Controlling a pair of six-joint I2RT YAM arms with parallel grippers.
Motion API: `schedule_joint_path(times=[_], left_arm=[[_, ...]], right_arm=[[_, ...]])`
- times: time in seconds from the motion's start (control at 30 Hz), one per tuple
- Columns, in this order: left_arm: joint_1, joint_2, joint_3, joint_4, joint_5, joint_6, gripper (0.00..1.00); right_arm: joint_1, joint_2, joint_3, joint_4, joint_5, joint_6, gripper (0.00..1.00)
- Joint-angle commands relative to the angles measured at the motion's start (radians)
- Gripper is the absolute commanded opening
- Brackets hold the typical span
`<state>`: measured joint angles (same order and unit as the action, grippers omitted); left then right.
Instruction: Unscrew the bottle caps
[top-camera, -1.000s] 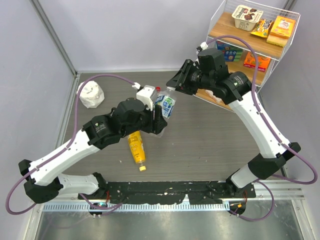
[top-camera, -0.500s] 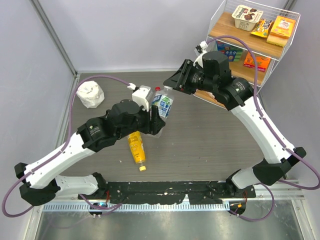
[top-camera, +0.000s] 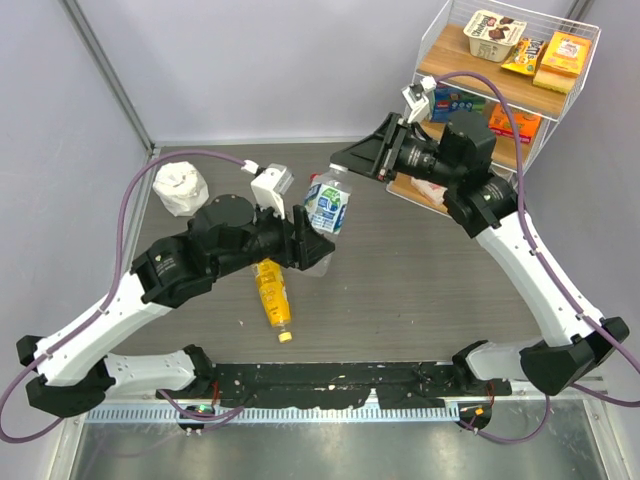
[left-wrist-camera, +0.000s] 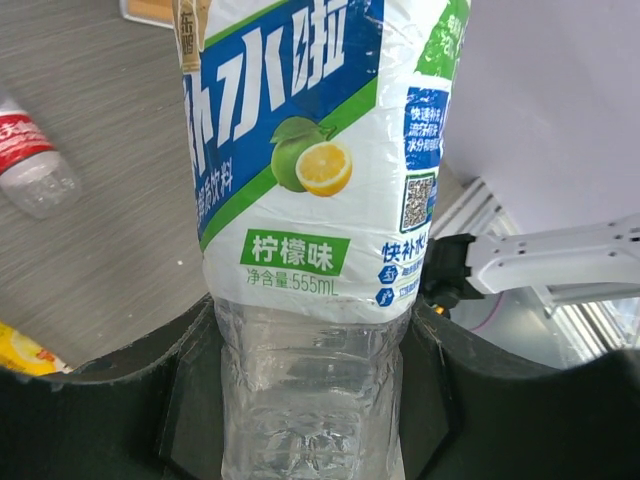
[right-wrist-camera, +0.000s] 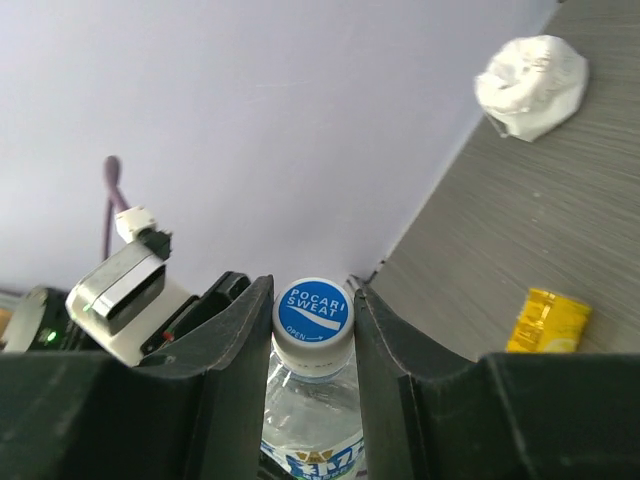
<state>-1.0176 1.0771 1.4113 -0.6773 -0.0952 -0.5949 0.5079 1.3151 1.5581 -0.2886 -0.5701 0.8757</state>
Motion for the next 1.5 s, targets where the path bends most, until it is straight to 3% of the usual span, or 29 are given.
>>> schedule_joint_path(times=[0.0, 0.37, 0.73, 0.8, 0.97, 1.03, 1.17, 1.47], left_arm=[[-0.010, -0.017, 0.061, 0.113, 0.227, -0.023, 0.26], [-0.010, -0.019, 0.015, 0.337, 0.436, -0.112, 0.26], [-0.010, -0.029, -0.018, 0.355, 0.431, -0.132, 0.25], [-0.009, -0.032, -0.017, 0.344, 0.420, -0.126, 0.25], [-0.010, -0.039, -0.015, 0.317, 0.381, -0.121, 0.25], [-0.010, -0.039, -0.012, 0.295, 0.361, -0.117, 0.25], [-0.009, -0.045, -0.015, 0.246, 0.305, -0.108, 0.25], [-0.009, -0.033, 0.012, -0.014, 0.047, -0.036, 0.25]], right_arm=[[-0.025, -0.043, -0.032, 0.350, -0.243, 0.111, 0.02], [-0.028, -0.027, -0.112, 0.828, -0.365, 0.387, 0.02], [-0.040, -0.027, -0.076, 0.738, -0.390, 0.332, 0.02], [-0.046, -0.037, -0.072, 0.672, -0.373, 0.293, 0.07], [-0.074, -0.060, -0.055, 0.525, -0.301, 0.197, 0.83], [-0.094, -0.070, -0.055, 0.485, -0.272, 0.184, 0.97], [-0.130, -0.077, -0.041, 0.402, -0.217, 0.169, 1.00], [-0.138, -0.028, 0.088, -0.039, -0.025, 0.008, 1.00]])
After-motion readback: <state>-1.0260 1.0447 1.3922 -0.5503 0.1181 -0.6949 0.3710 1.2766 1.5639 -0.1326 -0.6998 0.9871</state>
